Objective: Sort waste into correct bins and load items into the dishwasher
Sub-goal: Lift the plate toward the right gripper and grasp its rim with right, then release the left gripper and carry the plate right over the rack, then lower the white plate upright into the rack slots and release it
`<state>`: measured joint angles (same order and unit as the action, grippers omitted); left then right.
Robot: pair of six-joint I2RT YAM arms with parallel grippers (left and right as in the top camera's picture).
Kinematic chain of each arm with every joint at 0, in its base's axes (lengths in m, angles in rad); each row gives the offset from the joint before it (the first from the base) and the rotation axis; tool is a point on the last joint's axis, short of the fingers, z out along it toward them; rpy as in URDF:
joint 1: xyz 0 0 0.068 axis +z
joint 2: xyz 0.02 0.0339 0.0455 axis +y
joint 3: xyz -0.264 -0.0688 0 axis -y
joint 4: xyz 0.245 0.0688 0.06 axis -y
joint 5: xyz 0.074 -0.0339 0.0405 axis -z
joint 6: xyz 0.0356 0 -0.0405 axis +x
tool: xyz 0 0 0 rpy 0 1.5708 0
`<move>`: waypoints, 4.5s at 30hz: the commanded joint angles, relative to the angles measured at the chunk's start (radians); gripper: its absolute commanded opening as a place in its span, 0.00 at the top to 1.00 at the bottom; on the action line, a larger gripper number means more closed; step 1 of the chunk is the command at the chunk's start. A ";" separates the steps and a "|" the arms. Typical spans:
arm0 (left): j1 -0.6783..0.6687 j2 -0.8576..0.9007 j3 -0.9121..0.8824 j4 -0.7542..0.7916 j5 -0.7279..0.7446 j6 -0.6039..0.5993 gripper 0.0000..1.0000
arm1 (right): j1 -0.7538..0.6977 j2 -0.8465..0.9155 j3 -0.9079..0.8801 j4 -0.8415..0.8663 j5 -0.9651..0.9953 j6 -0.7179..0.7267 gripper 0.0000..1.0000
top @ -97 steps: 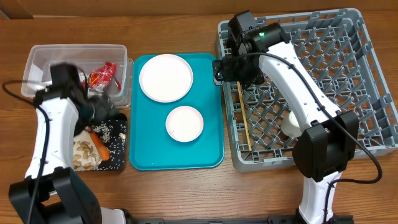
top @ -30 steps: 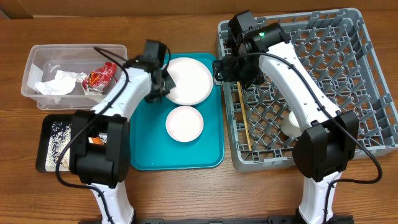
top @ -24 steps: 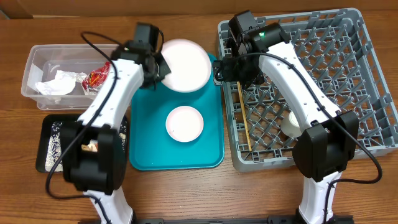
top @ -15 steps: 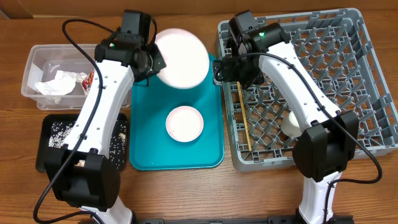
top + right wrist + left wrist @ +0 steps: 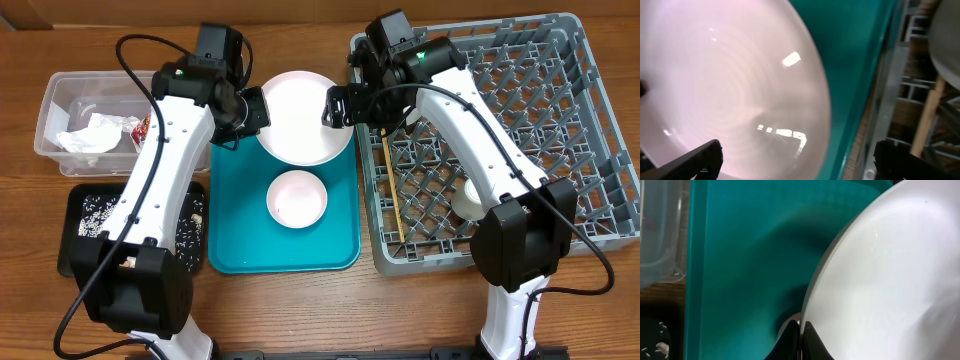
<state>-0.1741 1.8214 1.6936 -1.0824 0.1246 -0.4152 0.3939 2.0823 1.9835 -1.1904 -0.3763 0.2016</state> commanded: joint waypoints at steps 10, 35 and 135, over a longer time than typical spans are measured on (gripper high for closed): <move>0.058 -0.017 0.015 -0.020 0.209 0.136 0.94 | -0.009 -0.026 0.021 0.012 -0.097 -0.027 0.28; 0.056 -0.017 0.015 -0.014 0.246 0.154 0.94 | -0.015 -0.026 0.021 0.026 -0.096 -0.027 0.88; 0.076 -0.015 0.036 -0.037 0.179 0.195 0.00 | -0.119 -0.286 -0.341 0.121 1.216 -0.276 0.96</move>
<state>-0.1028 1.8214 1.7027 -1.1145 0.3141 -0.2504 0.2764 1.8038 1.6466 -1.0588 0.9565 -0.0822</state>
